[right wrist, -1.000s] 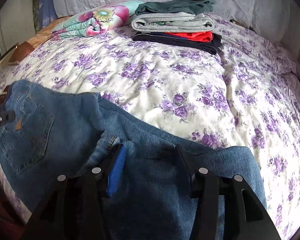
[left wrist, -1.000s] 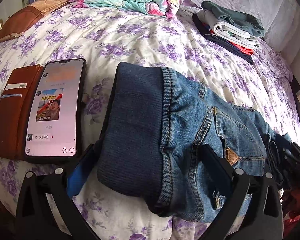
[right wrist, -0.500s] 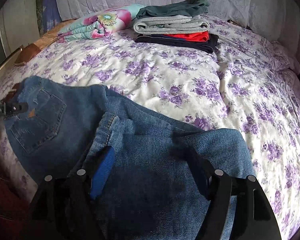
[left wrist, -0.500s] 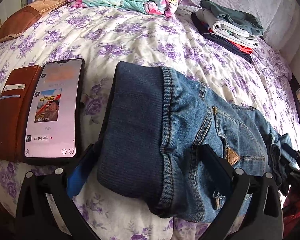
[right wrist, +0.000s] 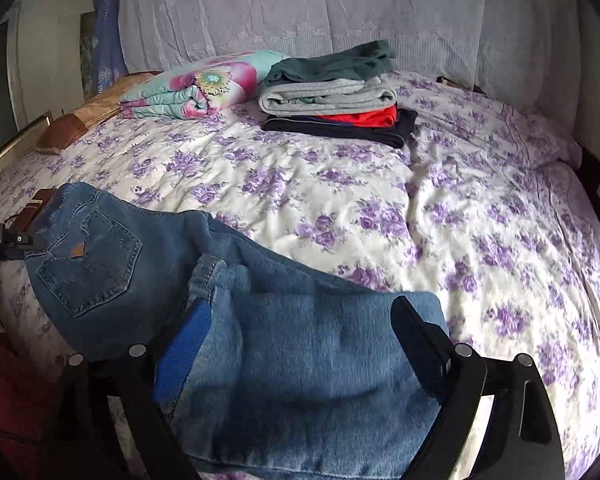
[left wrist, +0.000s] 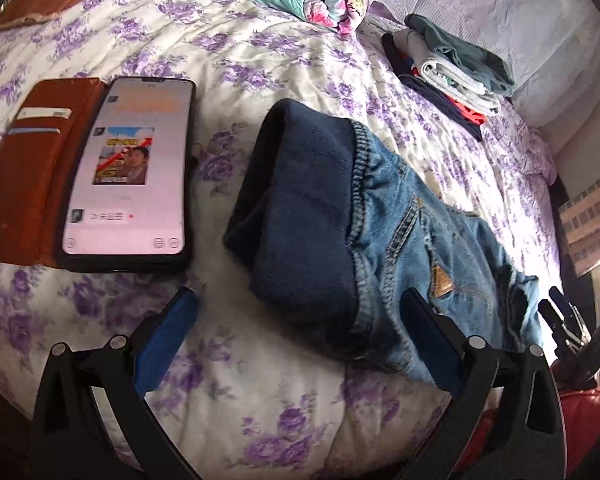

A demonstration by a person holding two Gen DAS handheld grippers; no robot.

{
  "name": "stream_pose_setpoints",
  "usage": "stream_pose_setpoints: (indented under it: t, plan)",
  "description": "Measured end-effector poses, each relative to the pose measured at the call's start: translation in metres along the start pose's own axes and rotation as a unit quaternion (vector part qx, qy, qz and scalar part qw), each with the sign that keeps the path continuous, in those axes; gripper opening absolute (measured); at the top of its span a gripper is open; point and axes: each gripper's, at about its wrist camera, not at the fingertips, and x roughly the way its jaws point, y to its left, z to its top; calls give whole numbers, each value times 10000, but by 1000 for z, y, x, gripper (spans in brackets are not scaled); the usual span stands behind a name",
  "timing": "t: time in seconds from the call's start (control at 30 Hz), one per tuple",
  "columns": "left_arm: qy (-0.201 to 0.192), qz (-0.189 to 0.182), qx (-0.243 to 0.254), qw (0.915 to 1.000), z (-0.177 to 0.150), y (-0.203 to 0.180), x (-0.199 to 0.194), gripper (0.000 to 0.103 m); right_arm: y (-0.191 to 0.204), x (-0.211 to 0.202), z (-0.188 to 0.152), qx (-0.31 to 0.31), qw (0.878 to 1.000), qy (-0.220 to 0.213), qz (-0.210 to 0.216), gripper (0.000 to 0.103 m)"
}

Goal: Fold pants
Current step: 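Hold the waistband with the left gripper while the right gripper flattens the folded legs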

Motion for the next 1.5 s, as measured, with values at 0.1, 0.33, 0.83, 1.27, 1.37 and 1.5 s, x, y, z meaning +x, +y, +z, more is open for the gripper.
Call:
stream_pose_setpoints:
  t: [0.1,0.33,0.83,1.27,1.37,1.5]
  plan:
    - [-126,-66,127,9998,10,-14,12,98,8,44,-8,-321,9953,914,-85,100]
    - [-557,696,471,9949,19,-38,37,99,4,43,-6,-282,9971,708,-33,100]
    - [-454,682,413,9958,21,-38,35,99,3,69,19,-64,9873,1472,-595,100]
    - [-331,888,270,9951,25,-45,32,98,-1,65,14,-95,9915,1234,-391,100]
    - [-358,909,193,9950,25,-45,31,97,-2,65,15,-118,9919,1217,-338,100]
    - [-340,980,90,9946,23,-45,34,98,-3,66,15,-154,9922,1203,-280,100]
